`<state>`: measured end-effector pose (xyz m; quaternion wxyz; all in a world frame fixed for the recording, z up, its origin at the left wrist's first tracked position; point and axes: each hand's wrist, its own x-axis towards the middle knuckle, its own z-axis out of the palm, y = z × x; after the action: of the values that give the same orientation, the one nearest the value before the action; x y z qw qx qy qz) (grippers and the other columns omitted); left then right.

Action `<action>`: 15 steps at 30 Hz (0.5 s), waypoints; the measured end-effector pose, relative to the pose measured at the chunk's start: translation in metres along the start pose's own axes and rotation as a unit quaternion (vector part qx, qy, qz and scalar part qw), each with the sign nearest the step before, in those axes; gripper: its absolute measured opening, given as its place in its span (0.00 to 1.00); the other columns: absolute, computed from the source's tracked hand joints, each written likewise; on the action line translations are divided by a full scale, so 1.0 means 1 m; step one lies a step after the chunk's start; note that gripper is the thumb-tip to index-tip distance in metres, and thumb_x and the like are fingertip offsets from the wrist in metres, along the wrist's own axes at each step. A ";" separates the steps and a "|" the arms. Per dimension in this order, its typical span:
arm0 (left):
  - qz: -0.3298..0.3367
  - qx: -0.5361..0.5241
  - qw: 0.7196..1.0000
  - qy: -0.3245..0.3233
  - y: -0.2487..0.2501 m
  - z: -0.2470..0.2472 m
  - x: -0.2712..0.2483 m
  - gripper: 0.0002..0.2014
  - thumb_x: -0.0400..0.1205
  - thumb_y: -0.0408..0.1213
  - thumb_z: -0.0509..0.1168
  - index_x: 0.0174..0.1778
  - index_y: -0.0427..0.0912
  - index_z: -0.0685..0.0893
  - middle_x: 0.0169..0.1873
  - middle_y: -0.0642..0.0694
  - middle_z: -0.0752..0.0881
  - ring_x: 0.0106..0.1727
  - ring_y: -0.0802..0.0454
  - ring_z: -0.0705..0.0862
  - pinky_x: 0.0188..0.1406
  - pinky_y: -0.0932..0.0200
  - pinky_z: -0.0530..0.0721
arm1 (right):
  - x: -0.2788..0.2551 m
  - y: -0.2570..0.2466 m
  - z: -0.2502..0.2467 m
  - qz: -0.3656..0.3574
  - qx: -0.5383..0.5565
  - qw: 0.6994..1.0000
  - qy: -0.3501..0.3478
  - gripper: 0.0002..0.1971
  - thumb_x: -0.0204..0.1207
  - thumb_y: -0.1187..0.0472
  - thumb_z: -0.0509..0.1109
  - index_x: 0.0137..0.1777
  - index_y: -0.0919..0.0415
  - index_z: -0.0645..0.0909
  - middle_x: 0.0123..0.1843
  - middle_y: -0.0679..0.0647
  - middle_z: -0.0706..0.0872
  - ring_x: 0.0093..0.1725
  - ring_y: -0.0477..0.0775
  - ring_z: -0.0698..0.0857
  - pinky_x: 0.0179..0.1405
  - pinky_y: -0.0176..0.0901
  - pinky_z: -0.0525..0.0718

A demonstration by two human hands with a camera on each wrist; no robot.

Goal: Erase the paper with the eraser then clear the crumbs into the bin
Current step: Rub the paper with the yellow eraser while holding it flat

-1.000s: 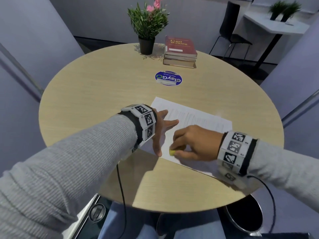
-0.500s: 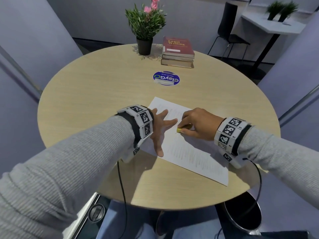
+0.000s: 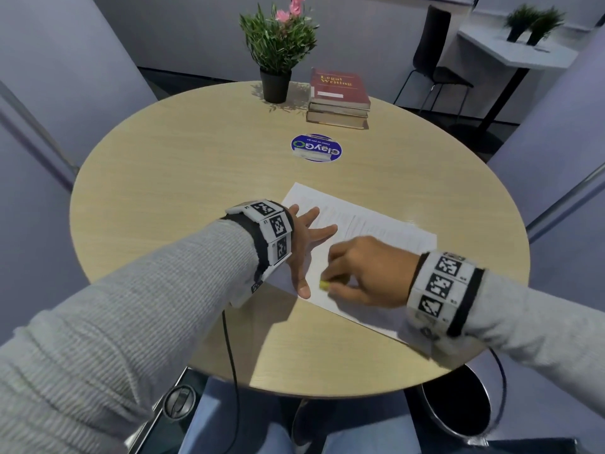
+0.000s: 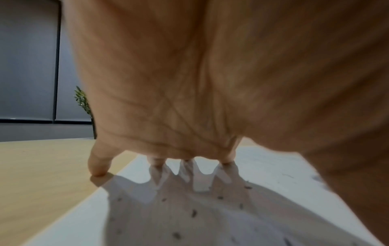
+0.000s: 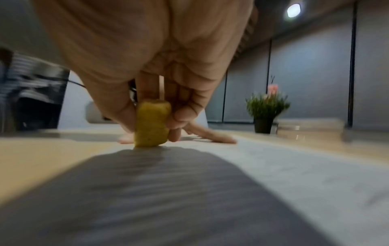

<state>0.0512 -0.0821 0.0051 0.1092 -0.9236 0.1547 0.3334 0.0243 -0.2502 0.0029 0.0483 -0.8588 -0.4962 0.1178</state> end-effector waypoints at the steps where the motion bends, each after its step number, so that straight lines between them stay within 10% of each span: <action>1: 0.002 -0.001 1.000 0.001 -0.001 0.000 0.000 0.67 0.61 0.69 0.74 0.79 0.62 0.27 0.80 0.45 0.25 0.80 0.36 0.28 0.76 0.29 0.39 | -0.003 -0.005 0.001 -0.018 0.022 0.999 -0.026 0.12 0.77 0.52 0.66 0.48 0.54 0.89 0.40 0.51 0.86 0.35 0.50 0.83 0.38 0.41 0.81; 6: 0.004 -0.005 1.000 -0.012 -0.001 -0.002 -0.001 0.74 0.47 0.77 0.71 0.78 0.65 0.27 0.79 0.46 0.24 0.80 0.36 0.28 0.74 0.26 0.41 | 0.013 0.034 -0.015 0.068 -0.022 0.997 0.037 0.12 0.76 0.52 0.67 0.46 0.55 0.90 0.39 0.54 0.88 0.39 0.54 0.84 0.42 0.49 0.83; 11: 0.002 -0.005 1.000 -0.005 -0.004 0.000 0.003 0.68 0.58 0.70 0.75 0.77 0.66 0.27 0.80 0.48 0.25 0.80 0.35 0.29 0.76 0.26 0.43 | 0.001 -0.010 -0.002 -0.031 0.011 0.999 -0.037 0.12 0.77 0.52 0.65 0.47 0.55 0.89 0.39 0.51 0.85 0.35 0.50 0.82 0.37 0.41 0.80; 15: 0.004 -0.005 1.000 -0.002 -0.002 0.000 0.001 0.67 0.60 0.69 0.75 0.78 0.65 0.27 0.80 0.47 0.25 0.81 0.35 0.30 0.74 0.25 0.43 | 0.011 0.030 -0.019 0.053 -0.005 0.998 0.019 0.10 0.75 0.53 0.69 0.48 0.54 0.90 0.39 0.54 0.88 0.38 0.55 0.85 0.42 0.50 0.84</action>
<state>0.0526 -0.0800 0.0045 0.1040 -0.9229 0.1564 0.3360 0.0600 -0.2553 0.0137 0.0467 -0.8864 -0.4492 0.1012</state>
